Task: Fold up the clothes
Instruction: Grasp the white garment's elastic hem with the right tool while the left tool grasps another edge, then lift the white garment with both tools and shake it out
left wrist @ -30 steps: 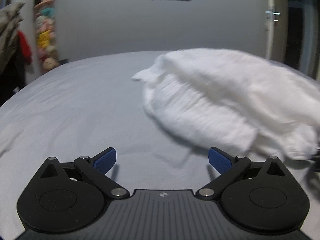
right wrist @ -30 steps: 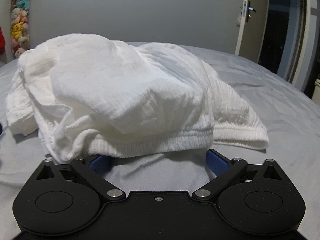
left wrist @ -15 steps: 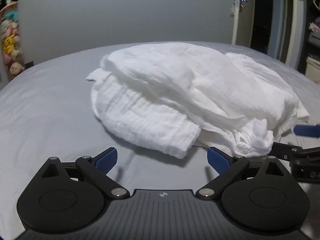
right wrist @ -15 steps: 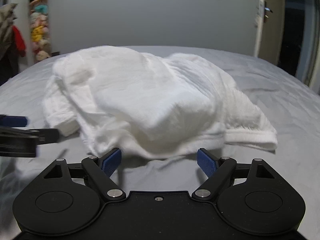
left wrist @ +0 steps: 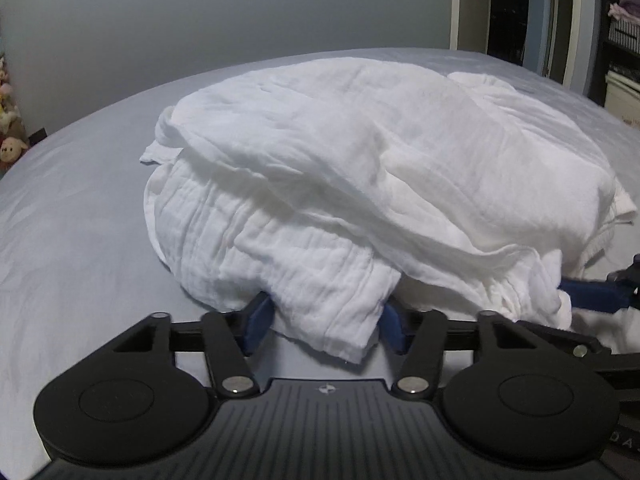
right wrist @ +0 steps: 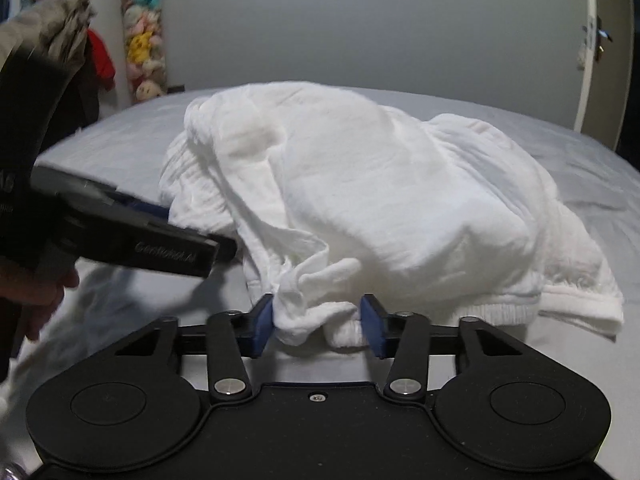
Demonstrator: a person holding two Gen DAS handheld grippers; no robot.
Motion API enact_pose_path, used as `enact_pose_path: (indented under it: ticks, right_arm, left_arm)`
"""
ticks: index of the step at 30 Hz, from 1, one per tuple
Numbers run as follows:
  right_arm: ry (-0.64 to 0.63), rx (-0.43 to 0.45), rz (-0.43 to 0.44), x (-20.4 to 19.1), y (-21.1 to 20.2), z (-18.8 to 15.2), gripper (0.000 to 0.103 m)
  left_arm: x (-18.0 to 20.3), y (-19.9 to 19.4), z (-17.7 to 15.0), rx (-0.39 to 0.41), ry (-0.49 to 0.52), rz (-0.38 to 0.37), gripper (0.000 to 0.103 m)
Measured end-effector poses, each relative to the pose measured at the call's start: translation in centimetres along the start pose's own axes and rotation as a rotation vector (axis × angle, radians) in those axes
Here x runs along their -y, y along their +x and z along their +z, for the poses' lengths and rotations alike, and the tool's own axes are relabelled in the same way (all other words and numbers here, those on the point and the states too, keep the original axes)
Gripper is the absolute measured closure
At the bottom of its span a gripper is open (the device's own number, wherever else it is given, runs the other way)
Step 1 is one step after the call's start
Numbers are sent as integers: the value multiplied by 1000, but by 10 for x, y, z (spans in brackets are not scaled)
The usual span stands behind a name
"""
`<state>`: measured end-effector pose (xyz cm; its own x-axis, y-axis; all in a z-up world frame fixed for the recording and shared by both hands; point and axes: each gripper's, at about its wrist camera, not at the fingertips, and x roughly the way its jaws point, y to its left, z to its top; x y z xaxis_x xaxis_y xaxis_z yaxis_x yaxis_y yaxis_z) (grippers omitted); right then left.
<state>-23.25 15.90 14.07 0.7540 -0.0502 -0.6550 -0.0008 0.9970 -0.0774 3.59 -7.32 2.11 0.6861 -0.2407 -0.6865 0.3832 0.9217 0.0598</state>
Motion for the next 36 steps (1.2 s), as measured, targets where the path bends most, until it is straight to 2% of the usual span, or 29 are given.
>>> enact_pose_path:
  ticks: [1, 3, 5, 8, 11, 19, 24, 29, 32, 36]
  right_arm:
    - [-4, -10, 2, 0, 1, 0, 82]
    - [-2, -18, 3, 2, 0, 0, 86]
    - [-6, -6, -10, 4, -6, 4, 87]
    - [-15, 20, -33, 6, -18, 12, 87]
    - [-10, 51, -52, 13, -38, 26, 88]
    - [-19, 186, -162, 52, -119, 94, 88]
    - [-20, 257, -222, 67, -164, 131, 88]
    - [-32, 335, -261, 63, -215, 159, 88]
    - [-36, 399, -292, 59, -256, 173, 88]
    - [-28, 480, -312, 55, -313, 189, 88]
  left_arm:
    - [-2, -1, 0, -4, -8, -6, 66]
    - [-9, -4, 2, -13, -27, -19, 83]
    - [-19, -10, 4, -16, -57, -39, 88]
    - [-32, -29, 8, 7, -54, -25, 89]
    - [-41, -56, 13, 32, -7, 29, 90]
    - [-75, -135, 42, 116, 24, 146, 90]
    - [-84, -200, 63, 207, 32, 204, 90]
    - [-87, -270, 84, 309, 34, 251, 90]
    - [-84, -304, 97, 365, 39, 279, 90]
    - [-79, -369, 108, 467, 49, 331, 90]
